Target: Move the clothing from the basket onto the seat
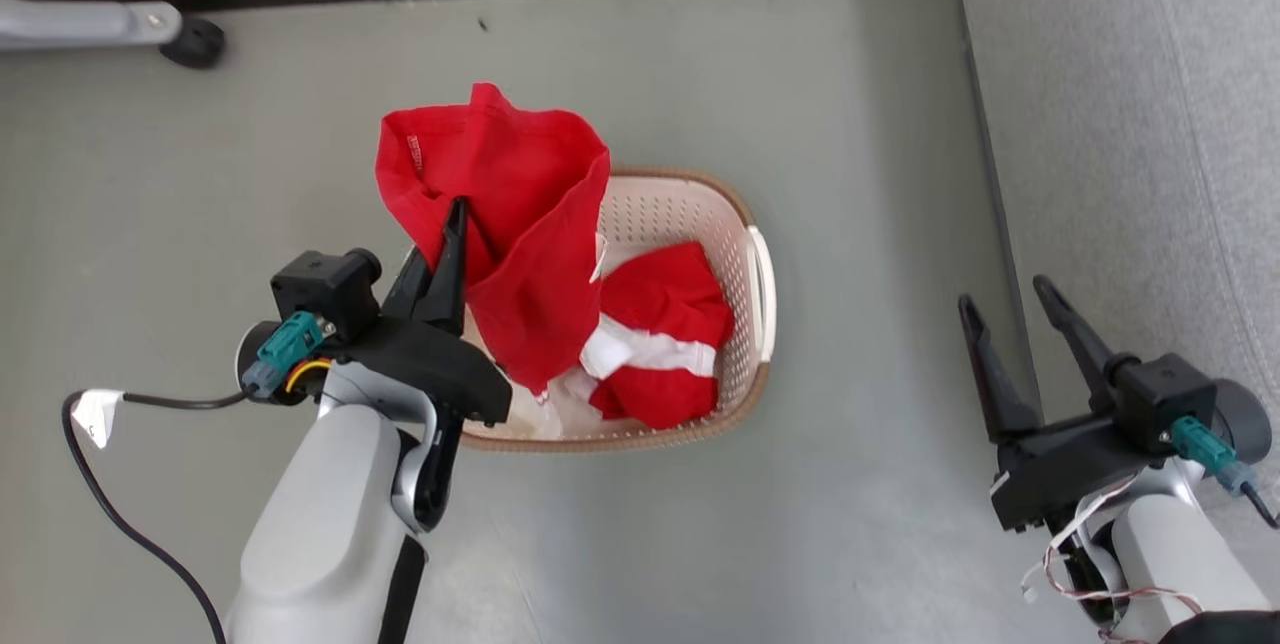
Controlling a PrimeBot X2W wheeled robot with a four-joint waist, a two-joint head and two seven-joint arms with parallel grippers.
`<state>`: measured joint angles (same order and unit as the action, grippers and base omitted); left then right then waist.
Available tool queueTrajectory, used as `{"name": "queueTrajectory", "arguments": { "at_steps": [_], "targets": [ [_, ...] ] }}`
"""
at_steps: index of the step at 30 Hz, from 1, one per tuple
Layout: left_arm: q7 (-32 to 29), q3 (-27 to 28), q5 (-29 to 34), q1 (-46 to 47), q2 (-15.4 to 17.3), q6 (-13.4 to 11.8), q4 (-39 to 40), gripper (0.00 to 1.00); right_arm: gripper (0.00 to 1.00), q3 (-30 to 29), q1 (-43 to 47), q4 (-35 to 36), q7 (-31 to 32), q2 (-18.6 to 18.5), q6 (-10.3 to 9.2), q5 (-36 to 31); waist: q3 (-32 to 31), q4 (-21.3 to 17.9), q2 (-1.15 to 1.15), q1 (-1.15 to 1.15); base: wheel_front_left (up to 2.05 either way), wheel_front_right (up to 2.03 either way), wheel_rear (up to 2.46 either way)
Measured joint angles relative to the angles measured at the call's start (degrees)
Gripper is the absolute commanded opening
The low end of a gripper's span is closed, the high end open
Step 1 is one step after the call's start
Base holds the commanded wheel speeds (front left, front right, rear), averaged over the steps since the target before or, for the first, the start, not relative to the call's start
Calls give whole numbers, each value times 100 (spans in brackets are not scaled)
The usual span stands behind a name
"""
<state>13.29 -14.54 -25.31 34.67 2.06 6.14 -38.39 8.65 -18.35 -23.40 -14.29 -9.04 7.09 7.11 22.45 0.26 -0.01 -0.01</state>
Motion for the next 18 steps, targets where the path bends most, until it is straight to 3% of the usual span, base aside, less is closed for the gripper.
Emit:
{"name": "queueTrajectory", "arguments": {
  "at_steps": [7, 18],
  "targets": [
    [4, -155, -34, -298, 0, 45, 537, 0, 100, 107, 287, -92, 0, 69, 0, 32, -614, 182, 0, 0, 0, 0, 0],
    [29, -434, -164, -611, 3, 47, 1127, 0, 100, 827, 709, -119, 0, 174, 0, 157, -1566, 331, 0, 0, 0, 0, 0]
  ]
}}
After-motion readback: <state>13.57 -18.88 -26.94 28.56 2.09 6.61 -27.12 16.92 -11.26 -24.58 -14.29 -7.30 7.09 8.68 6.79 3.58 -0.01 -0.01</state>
